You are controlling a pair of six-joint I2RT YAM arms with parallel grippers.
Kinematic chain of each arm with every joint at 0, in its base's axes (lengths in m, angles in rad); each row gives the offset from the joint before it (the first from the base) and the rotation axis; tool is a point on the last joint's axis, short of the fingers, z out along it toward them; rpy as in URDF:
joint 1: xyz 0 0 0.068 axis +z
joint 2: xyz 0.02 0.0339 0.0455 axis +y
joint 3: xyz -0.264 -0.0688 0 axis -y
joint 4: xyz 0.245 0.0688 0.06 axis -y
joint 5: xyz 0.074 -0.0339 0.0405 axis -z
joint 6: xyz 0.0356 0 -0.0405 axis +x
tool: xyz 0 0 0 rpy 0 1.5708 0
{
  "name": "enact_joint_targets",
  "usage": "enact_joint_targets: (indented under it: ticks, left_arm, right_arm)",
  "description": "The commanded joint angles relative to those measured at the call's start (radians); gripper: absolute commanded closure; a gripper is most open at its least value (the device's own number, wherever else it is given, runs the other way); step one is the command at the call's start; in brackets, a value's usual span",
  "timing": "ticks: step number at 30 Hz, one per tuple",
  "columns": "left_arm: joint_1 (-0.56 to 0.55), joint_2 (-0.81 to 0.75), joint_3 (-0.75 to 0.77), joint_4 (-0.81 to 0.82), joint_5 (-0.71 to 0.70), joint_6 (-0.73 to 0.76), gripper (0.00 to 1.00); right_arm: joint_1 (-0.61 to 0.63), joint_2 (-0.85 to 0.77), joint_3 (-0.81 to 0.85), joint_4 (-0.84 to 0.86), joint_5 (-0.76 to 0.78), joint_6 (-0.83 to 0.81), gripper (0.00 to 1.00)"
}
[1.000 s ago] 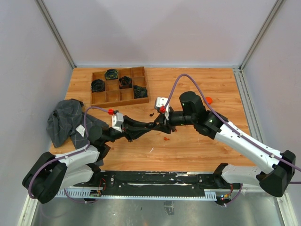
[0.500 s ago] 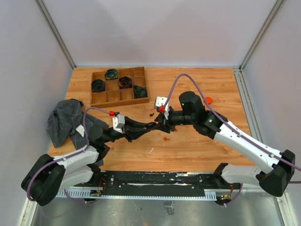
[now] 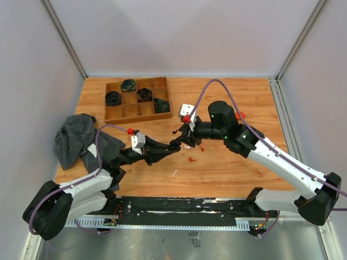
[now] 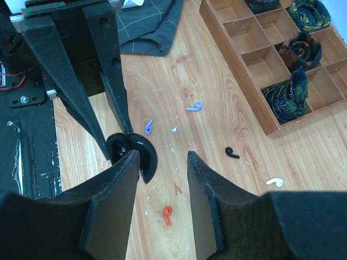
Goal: Insert the wireless bluetooth earbuds into the charging case
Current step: Open the charging case, then pick up the earbud from the center of the board.
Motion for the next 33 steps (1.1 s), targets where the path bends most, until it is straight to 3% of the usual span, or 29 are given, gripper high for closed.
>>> enact_joint_targets:
  ticks: [1,14,33]
  left_arm:
    - [0.016,0.013,0.015,-0.102,-0.128,-0.004,1.0]
    - [0.173,0.029,-0.025,-0.141,-0.248,-0.069,1.0]
    - [0.179,-0.059,-0.08,-0.159,-0.307,-0.026,1.0]
  right_arm:
    - [-0.018,0.01,0.03,-0.008,0.043,0.029,0.57]
    - [-0.136,0.28,0.074,-0.102,0.137,0.045,0.59]
    - [-0.175,0.773,0.41,-0.39,0.276,-0.018,0.68]
